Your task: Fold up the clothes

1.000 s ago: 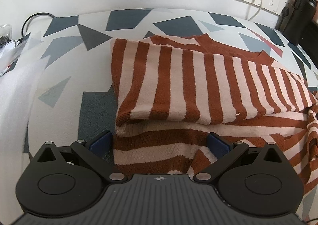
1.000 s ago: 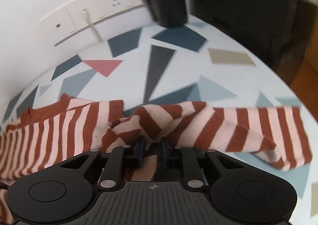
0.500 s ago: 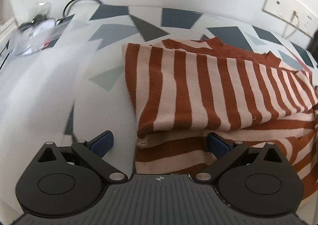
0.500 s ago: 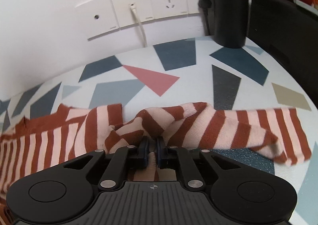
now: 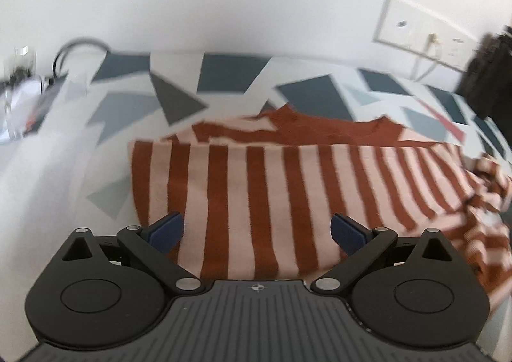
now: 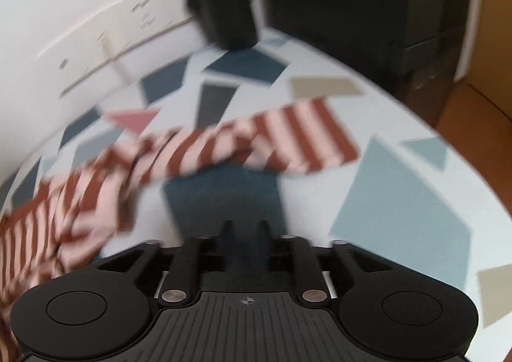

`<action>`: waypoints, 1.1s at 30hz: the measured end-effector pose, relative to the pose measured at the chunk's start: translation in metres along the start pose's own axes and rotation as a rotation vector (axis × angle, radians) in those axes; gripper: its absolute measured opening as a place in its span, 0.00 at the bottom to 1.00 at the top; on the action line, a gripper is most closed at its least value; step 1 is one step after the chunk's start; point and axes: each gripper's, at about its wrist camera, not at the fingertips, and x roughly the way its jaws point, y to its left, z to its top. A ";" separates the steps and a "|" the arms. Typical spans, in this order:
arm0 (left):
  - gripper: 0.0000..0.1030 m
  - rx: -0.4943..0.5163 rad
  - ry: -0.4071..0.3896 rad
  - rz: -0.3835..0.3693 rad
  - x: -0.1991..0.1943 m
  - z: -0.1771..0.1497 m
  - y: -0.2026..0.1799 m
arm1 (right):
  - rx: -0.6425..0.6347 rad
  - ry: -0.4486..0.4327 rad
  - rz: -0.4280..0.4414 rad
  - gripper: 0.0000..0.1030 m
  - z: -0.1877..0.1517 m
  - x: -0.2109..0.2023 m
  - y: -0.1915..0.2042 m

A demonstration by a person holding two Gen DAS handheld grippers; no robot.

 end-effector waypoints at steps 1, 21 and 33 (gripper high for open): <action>0.97 -0.015 0.016 0.001 0.007 0.001 0.000 | 0.018 -0.018 0.001 0.30 0.007 0.001 -0.001; 0.99 0.034 0.022 0.035 0.013 -0.008 -0.012 | -0.265 0.022 -0.038 0.05 0.044 0.049 0.054; 0.99 0.024 0.030 0.035 0.015 -0.006 -0.012 | -0.085 -0.105 -0.243 0.11 0.001 -0.009 -0.022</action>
